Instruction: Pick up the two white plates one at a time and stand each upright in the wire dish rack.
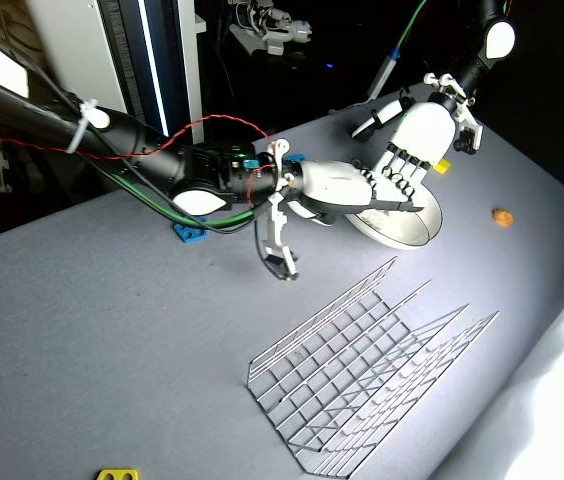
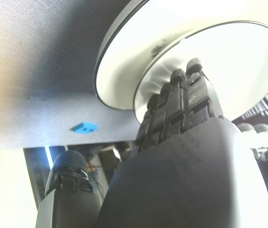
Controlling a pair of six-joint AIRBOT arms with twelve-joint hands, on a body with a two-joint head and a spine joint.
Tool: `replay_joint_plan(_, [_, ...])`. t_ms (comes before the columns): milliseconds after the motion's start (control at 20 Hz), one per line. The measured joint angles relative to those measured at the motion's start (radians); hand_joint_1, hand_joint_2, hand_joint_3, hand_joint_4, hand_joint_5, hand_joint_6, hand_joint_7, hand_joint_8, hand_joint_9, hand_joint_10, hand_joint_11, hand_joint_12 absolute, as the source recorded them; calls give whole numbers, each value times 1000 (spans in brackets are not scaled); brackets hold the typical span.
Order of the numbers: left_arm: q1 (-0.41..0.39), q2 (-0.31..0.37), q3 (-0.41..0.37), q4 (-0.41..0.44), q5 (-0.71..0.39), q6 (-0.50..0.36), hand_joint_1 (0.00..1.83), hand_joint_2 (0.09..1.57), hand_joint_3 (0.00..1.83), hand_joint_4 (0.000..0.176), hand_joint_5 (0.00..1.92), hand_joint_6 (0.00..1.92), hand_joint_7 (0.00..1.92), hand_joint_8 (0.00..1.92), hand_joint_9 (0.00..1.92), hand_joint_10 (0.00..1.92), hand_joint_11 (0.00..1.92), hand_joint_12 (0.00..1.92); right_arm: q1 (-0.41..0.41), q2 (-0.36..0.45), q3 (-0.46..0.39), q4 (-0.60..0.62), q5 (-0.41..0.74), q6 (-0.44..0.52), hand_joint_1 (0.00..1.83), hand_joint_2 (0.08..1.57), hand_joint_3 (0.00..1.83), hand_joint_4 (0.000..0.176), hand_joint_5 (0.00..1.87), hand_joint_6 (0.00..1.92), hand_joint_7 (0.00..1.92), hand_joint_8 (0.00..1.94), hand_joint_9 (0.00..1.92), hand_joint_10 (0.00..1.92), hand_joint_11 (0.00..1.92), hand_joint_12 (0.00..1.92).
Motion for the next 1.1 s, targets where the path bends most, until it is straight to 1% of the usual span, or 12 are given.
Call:
replay_joint_plan(50, [0, 0, 0, 0, 0, -1, 0, 1107, 0, 0, 49, 16, 4, 1, 0, 0, 0, 0, 4, -8, 13, 0, -3, 14, 954, 1136, 8, 0, 220, 15, 218, 21, 190, 35, 0, 798])
replay_joint_plan(150, [0, -1, 0, -3, 1, -2, 0, 1110, 0, 0, 1, 0, 0, 0, 0, 0, 0, 0, 10, -25, 41, -5, -4, 27, 1012, 1114, 0, 0, 412, 28, 463, 23, 424, 83, 0, 1223])
replay_joint_plan(200, [0, -3, 0, -6, 3, -2, 0, 1108, 0, 0, 5, 2, 0, 0, 0, 0, 0, 0, 10, -31, 55, -3, -2, 32, 1039, 1131, 1, 0, 558, 45, 598, 28, 548, 104, 51, 1326])
replay_joint_plan(250, [0, -5, 0, -10, 3, -2, 0, 1109, 0, 0, 22, 9, 0, 0, 0, 0, 0, 0, 10, -34, 61, -2, -3, 35, 1079, 1127, 0, 0, 721, 60, 763, 34, 698, 121, 208, 1314])
replay_joint_plan(300, [0, -5, 0, -10, 4, -2, 0, 1107, 0, 0, 11, 4, 0, 0, 0, 0, 0, 0, 10, -35, 63, -1, -3, 36, 1116, 1170, 0, 0, 833, 926, 906, 43, 815, 141, 354, 1274])
replay_joint_plan(350, [0, -6, 0, -10, 4, -2, 0, 1106, 0, 0, 11, 3, 0, 0, 0, 0, 0, 0, 10, -35, 63, -2, -1, 37, 1119, 1180, 0, 0, 838, 1132, 982, 53, 891, 159, 431, 1290])
replay_joint_plan(500, [0, -6, 2, -10, 0, -3, 0, 1108, 0, 0, 16, 5, 0, 0, 0, 0, 0, 0, 10, -36, 62, -23, 26, 34, 1114, 1192, 1, 0, 820, 1201, 1017, 54, 918, 166, 449, 1311])
replay_joint_plan(550, [0, -6, 2, -10, 0, -3, 0, 1104, 0, 0, 11, 3, 0, 0, 0, 0, 0, 0, 10, -36, 63, -26, 27, 34, 1183, 1143, 22, 0, 875, 1171, 987, 768, 1020, 206, 565, 1307])
replay_joint_plan(600, [0, -6, 2, -10, 0, -3, 0, 1110, 0, 0, 15, 4, 0, 0, 0, 0, 0, 0, 10, -36, 63, -29, 29, 34, 1183, 1165, 8, 16, 846, 1222, 935, 1007, 1047, 255, 596, 1361])
replay_joint_plan(700, [0, -4, 2, -10, -3, -5, 0, 1107, 0, 0, 23, 5, 0, 0, 0, 0, 0, 0, 10, -36, 63, -38, 39, 31, 1192, 1161, 0, 20, 855, 1214, 953, 1021, 1036, 393, 639, 1365])
replay_joint_plan(850, [-23, 5, 8, -3, -19, -23, 0, 1103, 0, 0, 13, 1, 0, 0, 0, 0, 0, 0, 10, -36, 62, -64, 51, 31, 1192, 1163, 0, 17, 845, 1216, 952, 1030, 1045, 405, 676, 1342])
replay_joint_plan(1100, [-85, 31, 41, -40, -64, -65, 0, 1112, 1, 0, 38, 13, 6, 2, 0, 0, 0, 0, 17, -34, 58, -85, 42, 33, 1210, 1130, 2, 21, 926, 1109, 996, 938, 1116, 263, 756, 1182])
